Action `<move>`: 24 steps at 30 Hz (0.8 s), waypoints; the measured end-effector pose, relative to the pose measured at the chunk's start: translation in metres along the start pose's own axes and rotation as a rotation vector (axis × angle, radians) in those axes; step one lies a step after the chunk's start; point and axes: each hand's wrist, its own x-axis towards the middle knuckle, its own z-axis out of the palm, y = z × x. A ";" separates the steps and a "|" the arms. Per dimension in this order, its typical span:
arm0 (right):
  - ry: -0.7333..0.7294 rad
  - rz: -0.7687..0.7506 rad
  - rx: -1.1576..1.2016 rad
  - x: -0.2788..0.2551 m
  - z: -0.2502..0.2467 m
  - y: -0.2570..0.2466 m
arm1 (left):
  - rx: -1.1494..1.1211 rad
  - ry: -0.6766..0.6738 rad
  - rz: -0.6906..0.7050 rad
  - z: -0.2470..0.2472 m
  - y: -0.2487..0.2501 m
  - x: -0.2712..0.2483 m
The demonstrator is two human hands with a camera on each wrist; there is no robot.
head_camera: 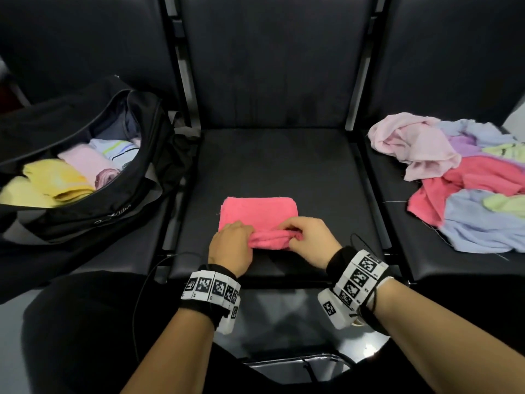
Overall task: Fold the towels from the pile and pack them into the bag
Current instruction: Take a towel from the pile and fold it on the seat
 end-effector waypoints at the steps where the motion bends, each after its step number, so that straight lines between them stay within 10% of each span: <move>1: -0.022 -0.050 -0.075 -0.004 0.002 0.001 | -0.012 0.006 0.008 0.000 0.000 0.000; 7: -0.167 -0.205 -0.555 -0.014 0.021 0.014 | -0.103 0.005 0.015 -0.003 -0.004 0.000; 24: 0.211 0.151 0.087 0.005 -0.007 0.040 | -0.638 0.098 -0.166 -0.007 -0.027 0.004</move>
